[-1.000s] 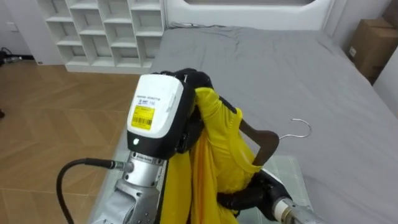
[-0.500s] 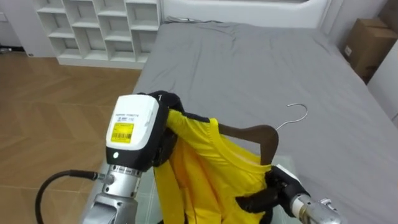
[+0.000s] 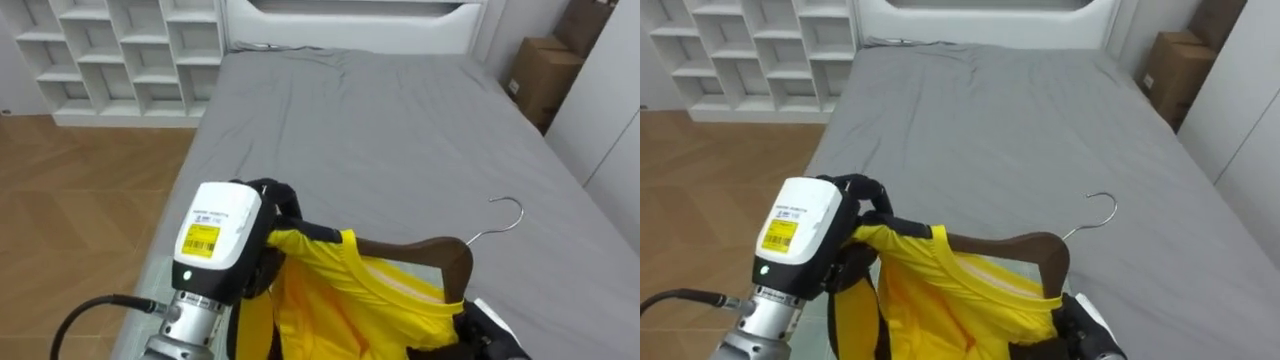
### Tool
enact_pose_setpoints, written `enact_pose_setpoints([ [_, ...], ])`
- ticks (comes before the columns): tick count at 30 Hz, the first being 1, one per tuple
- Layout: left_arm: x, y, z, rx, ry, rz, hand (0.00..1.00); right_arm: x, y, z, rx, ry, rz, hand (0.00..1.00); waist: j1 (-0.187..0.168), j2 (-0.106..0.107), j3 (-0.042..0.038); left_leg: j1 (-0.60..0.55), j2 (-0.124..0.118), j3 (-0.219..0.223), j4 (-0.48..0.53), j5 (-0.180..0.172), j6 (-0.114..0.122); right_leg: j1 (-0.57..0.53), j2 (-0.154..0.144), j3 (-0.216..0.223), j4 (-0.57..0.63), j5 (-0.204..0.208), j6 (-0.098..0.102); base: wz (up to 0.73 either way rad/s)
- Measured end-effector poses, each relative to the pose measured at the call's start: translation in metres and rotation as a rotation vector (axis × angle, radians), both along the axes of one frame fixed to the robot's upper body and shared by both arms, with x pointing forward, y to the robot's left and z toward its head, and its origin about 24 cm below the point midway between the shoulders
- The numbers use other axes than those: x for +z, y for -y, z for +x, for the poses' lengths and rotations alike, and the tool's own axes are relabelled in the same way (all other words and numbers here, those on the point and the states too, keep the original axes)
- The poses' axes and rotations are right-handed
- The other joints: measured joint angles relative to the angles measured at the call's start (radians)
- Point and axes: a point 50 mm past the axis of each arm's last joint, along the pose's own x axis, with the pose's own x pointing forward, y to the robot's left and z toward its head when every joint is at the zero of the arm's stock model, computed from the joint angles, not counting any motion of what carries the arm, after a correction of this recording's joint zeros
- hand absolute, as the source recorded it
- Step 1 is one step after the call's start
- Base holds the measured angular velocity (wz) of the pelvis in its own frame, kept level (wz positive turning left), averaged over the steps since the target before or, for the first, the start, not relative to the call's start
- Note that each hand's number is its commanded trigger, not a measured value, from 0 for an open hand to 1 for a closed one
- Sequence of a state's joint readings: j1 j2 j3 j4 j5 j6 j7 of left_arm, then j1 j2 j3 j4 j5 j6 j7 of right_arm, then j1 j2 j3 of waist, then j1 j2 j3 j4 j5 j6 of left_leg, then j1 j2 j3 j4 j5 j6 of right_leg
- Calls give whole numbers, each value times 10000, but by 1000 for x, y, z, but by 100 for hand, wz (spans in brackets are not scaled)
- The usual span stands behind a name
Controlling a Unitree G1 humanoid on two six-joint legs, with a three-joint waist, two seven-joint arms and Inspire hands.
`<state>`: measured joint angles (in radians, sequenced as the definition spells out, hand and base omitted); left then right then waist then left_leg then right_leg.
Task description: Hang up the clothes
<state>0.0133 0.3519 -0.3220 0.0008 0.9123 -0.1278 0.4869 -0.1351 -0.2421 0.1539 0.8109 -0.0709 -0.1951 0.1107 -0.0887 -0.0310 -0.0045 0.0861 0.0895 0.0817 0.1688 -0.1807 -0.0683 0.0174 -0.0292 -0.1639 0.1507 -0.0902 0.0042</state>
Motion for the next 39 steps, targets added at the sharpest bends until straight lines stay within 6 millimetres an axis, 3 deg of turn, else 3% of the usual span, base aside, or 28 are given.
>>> enact_pose_setpoints([
  [5, -13, -4, -11, -49, -641, 287, 100, -4, 4, -15, -61, 98, -688, 100, -47, -17, -29, 156, 8, 32, -3, 0, 0, 121, 17, 93, 27, 3, -5, -4],
  [6, -13, -4, -11, -56, -667, 291, 86, -5, 4, -16, -90, 121, -724, 100, -77, -22, -26, 168, 9, 32, -5, 0, 0, 151, 14, 95, 21, 3, -5, 4],
  [7, -15, -4, -11, -77, -733, 303, 58, -5, 4, -17, -137, 175, -820, 100, -123, -32, -20, 251, 8, 33, -23, -1, 0, 211, 16, 114, 15, 1, -2, 0],
  [8, -16, -5, -12, -85, -784, 317, 0, -3, 4, -17, -180, 304, -950, 100, -136, -38, -14, 288, 7, 37, -36, -2, 0, 243, 26, 131, -1, -5, 3, -5],
  [12, -17, -7, -12, -7, -861, 130, 0, 4, 5, -12, -327, 871, -1453, 100, -159, -16, 20, 290, 8, 134, -53, -18, 20, 237, 53, 250, -18, -43, 2, -6],
  [16, -17, -6, -11, -10, -873, 23, 0, 11, 17, -10, -864, 1458, -2507, 100, -200, 113, 116, 283, 19, 137, -208, -81, 106, 162, 69, 233, 0, -38, 8, 2],
  [23, -16, 0, -11, -2, -900, -545, 0, 16, 21, -16, -1268, 2007, -3640, 100, -184, 126, 101, 289, 8, 195, -244, -80, 109, 114, 57, 245, 17, -39, 10, -1],
  [28, -23, 1, -14, 196, -1220, -686, 0, 26, 26, -19, -1915, 2695, -4257, 100, -136, 188, 52, 317, 12, 559, -147, -74, 114, -36, 63, 557, 195, -45, 19, -17],
  [39, -37, -2, -14, 578, -1878, -608, 0, 34, 30, -21, -2624, 3440, -4804, 100, -157, 165, 48, 318, 21, 1017, -166, -75, 114, -272, 97, 857, 237, -53, 31, -10],
])
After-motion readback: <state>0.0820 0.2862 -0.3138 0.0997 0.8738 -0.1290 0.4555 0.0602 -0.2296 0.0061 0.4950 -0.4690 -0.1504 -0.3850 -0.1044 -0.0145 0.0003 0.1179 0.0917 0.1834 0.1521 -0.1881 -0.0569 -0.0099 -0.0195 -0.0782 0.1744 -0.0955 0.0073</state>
